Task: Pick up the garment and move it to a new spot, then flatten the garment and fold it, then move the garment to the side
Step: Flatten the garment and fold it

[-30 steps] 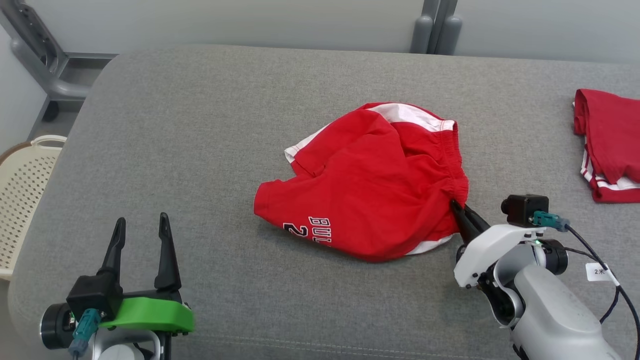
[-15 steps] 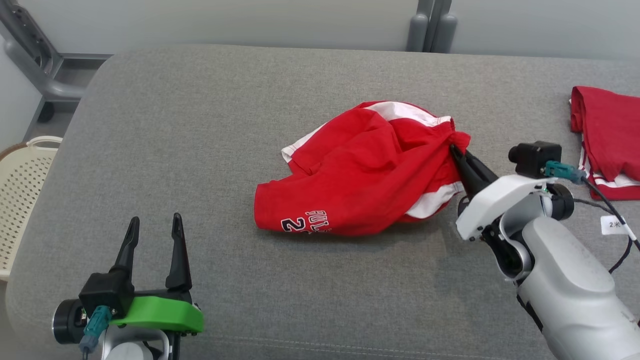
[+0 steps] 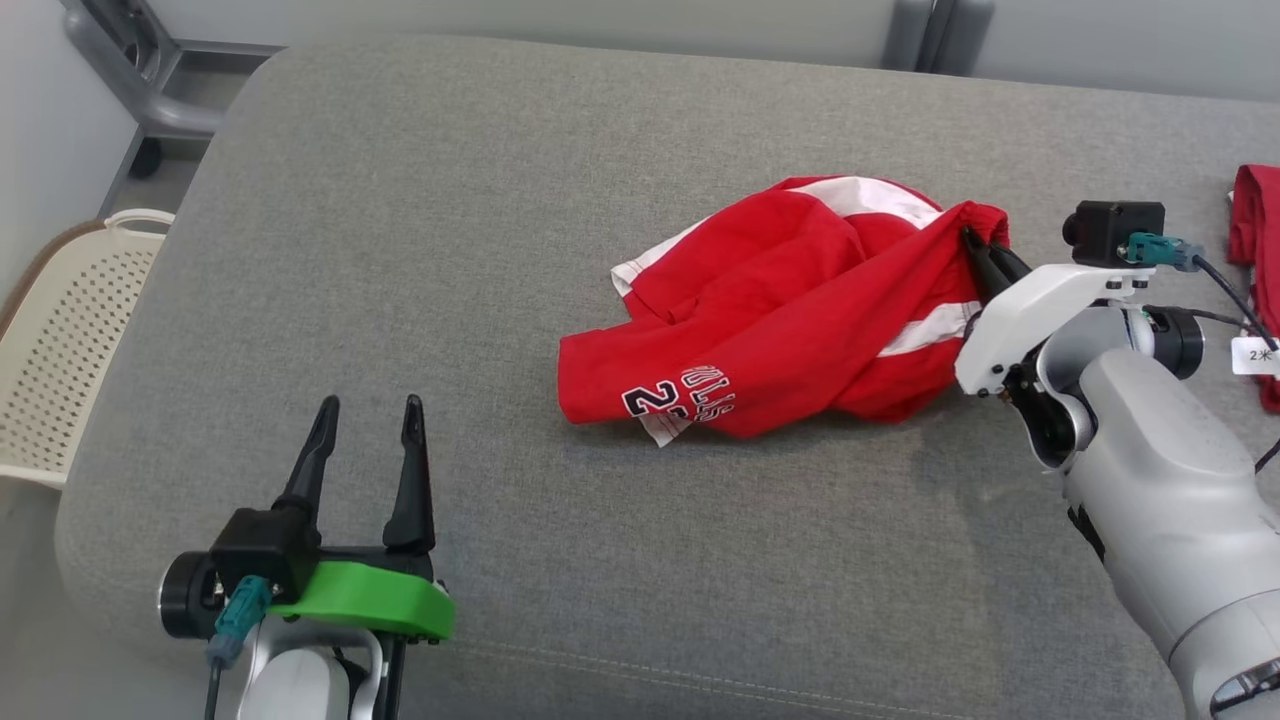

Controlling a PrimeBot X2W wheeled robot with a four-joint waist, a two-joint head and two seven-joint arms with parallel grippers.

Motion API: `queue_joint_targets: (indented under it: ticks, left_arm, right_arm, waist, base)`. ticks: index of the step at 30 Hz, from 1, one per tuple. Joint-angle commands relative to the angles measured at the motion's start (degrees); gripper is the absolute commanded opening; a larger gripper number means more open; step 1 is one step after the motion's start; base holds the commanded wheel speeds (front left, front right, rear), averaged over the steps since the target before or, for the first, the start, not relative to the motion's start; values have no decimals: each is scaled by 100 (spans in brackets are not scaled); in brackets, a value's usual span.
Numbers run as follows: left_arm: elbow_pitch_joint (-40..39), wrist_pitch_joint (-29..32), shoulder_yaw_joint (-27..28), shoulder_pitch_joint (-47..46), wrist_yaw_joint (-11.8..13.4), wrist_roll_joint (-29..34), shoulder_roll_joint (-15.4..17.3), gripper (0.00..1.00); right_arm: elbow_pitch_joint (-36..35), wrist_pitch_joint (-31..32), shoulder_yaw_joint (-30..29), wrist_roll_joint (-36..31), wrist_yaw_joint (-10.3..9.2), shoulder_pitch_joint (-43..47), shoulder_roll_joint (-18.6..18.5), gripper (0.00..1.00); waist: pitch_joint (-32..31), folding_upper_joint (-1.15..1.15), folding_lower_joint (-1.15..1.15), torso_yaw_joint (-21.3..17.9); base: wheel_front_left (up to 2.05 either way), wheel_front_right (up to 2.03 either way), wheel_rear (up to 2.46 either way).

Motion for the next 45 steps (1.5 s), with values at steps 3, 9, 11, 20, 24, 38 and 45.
queue_joint_targets:
  ticks: [3, 9, 11, 20, 24, 38, 45]
  left_arm:
    - [28, -12, -127, -136, 55, -81, 6, 100]
    - [53, -12, -309, -251, 86, -133, 6, 100]
    - [54, -12, -332, -275, 105, -132, 6, 100]
    - [126, -12, -314, -238, 100, -111, 6, 100]
    - [118, -12, -280, -127, 101, -82, 6, 100]
    - [25, -12, -72, 159, 80, -15, 7, 100]
    - [123, -12, -102, 294, 33, -58, 7, 100]
  right_arm:
    - [401, -159, -30, -74, 0, -231, -88, 0]
    - [1071, -519, -14, -207, 0, -539, -109, 0]
    - [1158, -602, 37, -225, 0, -595, -67, 26]
    - [1047, -820, 217, -121, -1, -447, -82, 100]
    - [634, -844, 223, -52, -1, -211, -178, 100]
    - [-1608, -847, -446, -484, 0, 1395, -219, 100]
    - [-2397, -846, -771, -874, -1, 2104, -45, 100]
  waist:
    - [184, 0, 0, 202]
    - [293, 0, 0, 331]
    - [301, 0, 0, 321]
    - [181, 0, 0, 64]
    - [86, 0, 0, -94]
    - [-160, 0, 0, -533]
    - [-233, 0, 0, -694]
  base:
    - [0, 0, 0]
    - [0, 0, 0]
    - [0, 0, 0]
    - [0, 0, 0]
    - [0, 0, 0]
    - [0, 0, 0]
    - [0, 0, 0]
